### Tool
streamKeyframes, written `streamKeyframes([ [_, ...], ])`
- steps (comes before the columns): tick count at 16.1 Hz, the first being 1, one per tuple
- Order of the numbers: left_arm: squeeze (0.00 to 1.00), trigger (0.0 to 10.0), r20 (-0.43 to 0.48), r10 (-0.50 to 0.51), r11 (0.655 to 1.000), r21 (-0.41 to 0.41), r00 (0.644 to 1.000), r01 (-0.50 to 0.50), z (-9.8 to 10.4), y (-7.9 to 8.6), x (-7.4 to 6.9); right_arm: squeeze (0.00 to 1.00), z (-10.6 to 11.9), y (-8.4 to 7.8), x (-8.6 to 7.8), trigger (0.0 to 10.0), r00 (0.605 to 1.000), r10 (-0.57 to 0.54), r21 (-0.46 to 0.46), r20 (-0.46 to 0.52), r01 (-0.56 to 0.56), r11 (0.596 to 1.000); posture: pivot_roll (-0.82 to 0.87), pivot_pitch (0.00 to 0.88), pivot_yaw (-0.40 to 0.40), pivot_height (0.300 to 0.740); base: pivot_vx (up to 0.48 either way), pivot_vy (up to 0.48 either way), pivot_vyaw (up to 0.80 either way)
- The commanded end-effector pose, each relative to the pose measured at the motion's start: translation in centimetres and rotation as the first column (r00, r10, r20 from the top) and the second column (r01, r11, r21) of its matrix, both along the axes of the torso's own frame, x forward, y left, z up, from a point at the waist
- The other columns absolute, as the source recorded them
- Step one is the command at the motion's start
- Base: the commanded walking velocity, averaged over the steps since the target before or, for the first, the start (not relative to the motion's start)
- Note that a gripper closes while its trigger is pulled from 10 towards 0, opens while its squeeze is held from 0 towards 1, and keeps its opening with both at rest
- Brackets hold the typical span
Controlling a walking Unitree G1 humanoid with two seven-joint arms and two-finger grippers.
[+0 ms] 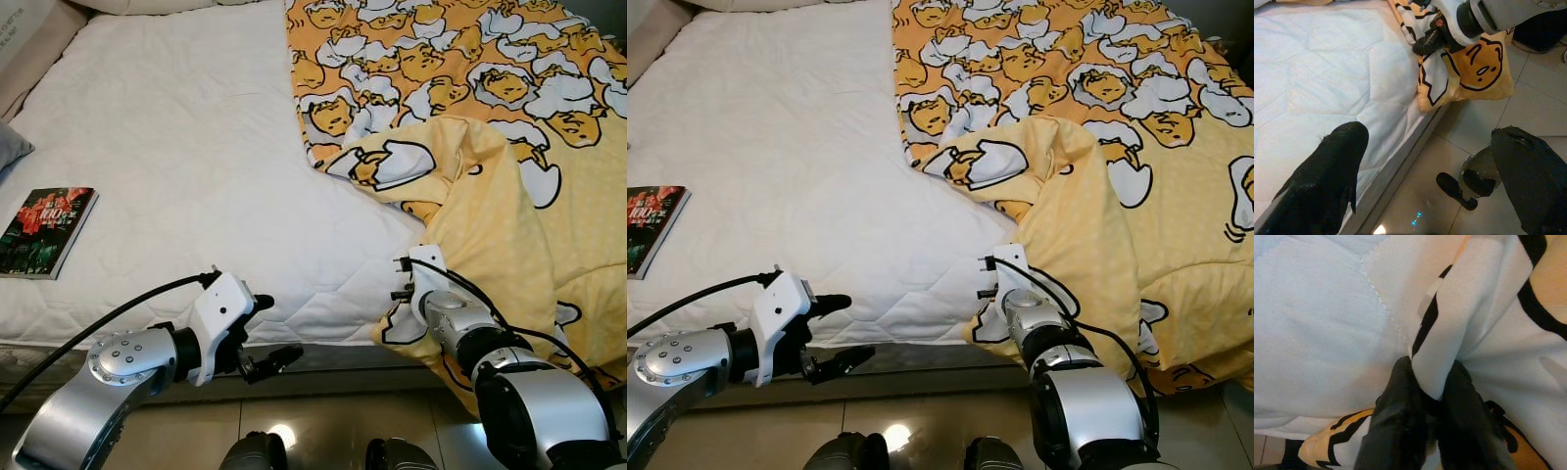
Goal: Clean up the room
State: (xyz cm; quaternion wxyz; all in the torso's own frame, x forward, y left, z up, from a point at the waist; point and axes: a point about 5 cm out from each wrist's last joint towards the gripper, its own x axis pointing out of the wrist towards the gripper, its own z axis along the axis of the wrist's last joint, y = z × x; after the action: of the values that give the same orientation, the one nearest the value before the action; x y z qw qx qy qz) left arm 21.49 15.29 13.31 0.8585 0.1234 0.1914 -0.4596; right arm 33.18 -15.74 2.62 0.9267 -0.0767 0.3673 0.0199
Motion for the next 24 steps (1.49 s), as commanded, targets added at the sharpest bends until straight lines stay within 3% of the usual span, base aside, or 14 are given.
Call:
streamKeyframes([
  [1, 1.00, 10.0, -0.002, -0.002, 1.000, 0.012, 1.000, 0.002, -0.2, 0.0, 0.1, 0.00, -0.4, 0.3, -0.4, 0.0, 1.000, 0.008, 0.024, -0.015, -0.008, 1.000, 0.10, 0.121, 0.047, 0.740, 0.000, 0.000, 0.00],
  [4, 1.00, 10.0, 0.005, 0.001, 1.000, 0.001, 1.000, -0.001, -0.3, -0.3, 0.3, 0.00, -0.4, 0.7, -0.4, 0.0, 0.990, 0.139, 0.112, 0.013, -0.140, 0.984, 0.07, 0.106, 0.040, 0.740, 0.000, 0.000, 0.00],
  [5, 1.00, 10.0, 0.006, 0.001, 1.000, -0.004, 1.000, -0.001, -0.4, -0.5, 0.3, 0.00, -0.9, 1.0, -1.1, 0.0, 0.953, 0.303, 0.129, -0.001, -0.300, 0.945, 0.06, 0.102, 0.038, 0.740, 0.000, 0.000, 0.00],
  [6, 1.00, 10.0, 0.006, 0.000, 1.000, -0.006, 1.000, 0.001, -0.5, -0.6, 0.2, 0.00, -1.1, 1.1, -1.4, 0.0, 0.937, 0.350, 0.131, -0.009, -0.346, 0.929, 0.05, 0.096, 0.037, 0.740, 0.000, 0.000, 0.00],
  [8, 1.00, 10.0, 0.005, -0.013, 1.000, -0.019, 1.000, 0.013, -0.7, -1.3, 0.2, 0.00, -3.4, 0.6, -4.8, 0.0, 0.733, 0.670, 0.162, -0.116, -0.652, 0.741, 0.04, 0.087, 0.034, 0.740, 0.000, 0.000, 0.00],
  [9, 1.00, 10.0, 0.006, -0.018, 0.999, -0.027, 1.000, 0.019, -0.7, -1.6, 0.1, 0.00, -4.5, -0.2, -6.9, 0.0, 0.607, 0.777, 0.190, -0.168, -0.753, 0.630, 0.04, 0.085, 0.033, 0.740, 0.000, 0.000, 0.00],
  [10, 1.00, 10.0, 0.004, -0.023, 0.999, -0.032, 1.000, 0.023, -0.7, -1.8, 0.1, 0.00, -5.1, -0.6, -8.1, 0.0, 0.536, 0.822, 0.212, -0.194, -0.795, 0.568, 0.03, 0.083, 0.033, 0.740, 0.000, 0.000, 0.00],
  [11, 1.00, 10.0, -0.002, -0.040, 0.998, -0.042, 0.999, 0.040, -0.8, -2.2, 0.1, 0.00, -6.1, -1.8, -11.6, 0.0, 0.355, 0.907, 0.293, -0.228, -0.863, 0.411, 0.03, 0.082, 0.034, 0.740, 0.000, 0.000, 0.00],
  [14, 1.00, 10.0, -0.009, -0.062, 0.997, -0.047, 0.998, 0.062, -1.1, -2.8, 0.0, 0.00, -6.5, -2.2, -14.7, 0.0, 0.245, 0.948, 0.420, -0.204, -0.853, 0.311, 0.02, 0.074, 0.041, 0.740, 0.000, 0.000, 0.00],
  [16, 1.00, 10.0, -0.007, -0.066, 0.997, -0.048, 0.998, 0.066, -1.1, -2.9, 0.0, 0.00, -6.4, -2.1, -15.2, 0.0, 0.209, 0.958, 0.421, -0.198, -0.864, 0.276, 0.02, 0.071, 0.040, 0.740, 0.000, 0.000, 0.00],
  [18, 1.00, 10.0, -0.005, -0.066, 0.997, -0.046, 0.998, 0.066, -1.1, -2.9, 0.1, 0.00, -6.3, -2.2, -15.3, 10.0, 0.235, 0.946, 0.393, -0.221, -0.867, 0.307, 0.02, 0.068, 0.039, 0.740, 0.000, 0.000, 0.00],
  [19, 1.00, 10.0, -0.005, -0.067, 0.997, -0.043, 0.998, 0.066, -1.2, -2.9, 0.0, 1.00, -6.5, -2.2, -15.3, 10.0, 0.279, 0.932, 0.392, -0.230, -0.850, 0.352, 0.03, 0.069, 0.038, 0.740, 0.000, 0.000, 0.00],
  [22, 1.00, 10.0, -0.005, -0.071, 0.997, -0.041, 0.997, 0.070, -1.2, -2.9, -0.1, 1.00, -6.5, -2.4, -14.6, 10.0, 0.365, 0.893, 0.314, -0.262, -0.843, 0.437, 0.03, 0.070, 0.039, 0.740, 0.000, 0.000, 0.00],
  [24, 1.00, 10.0, -0.006, -0.075, 0.997, -0.037, 0.997, 0.074, -1.3, -3.0, -0.1, 1.00, -6.5, -2.6, -14.2, 10.0, 0.367, 0.882, 0.270, -0.295, -0.854, 0.445, 0.03, 0.072, 0.041, 0.740, 0.000, 0.000, 0.00],
])
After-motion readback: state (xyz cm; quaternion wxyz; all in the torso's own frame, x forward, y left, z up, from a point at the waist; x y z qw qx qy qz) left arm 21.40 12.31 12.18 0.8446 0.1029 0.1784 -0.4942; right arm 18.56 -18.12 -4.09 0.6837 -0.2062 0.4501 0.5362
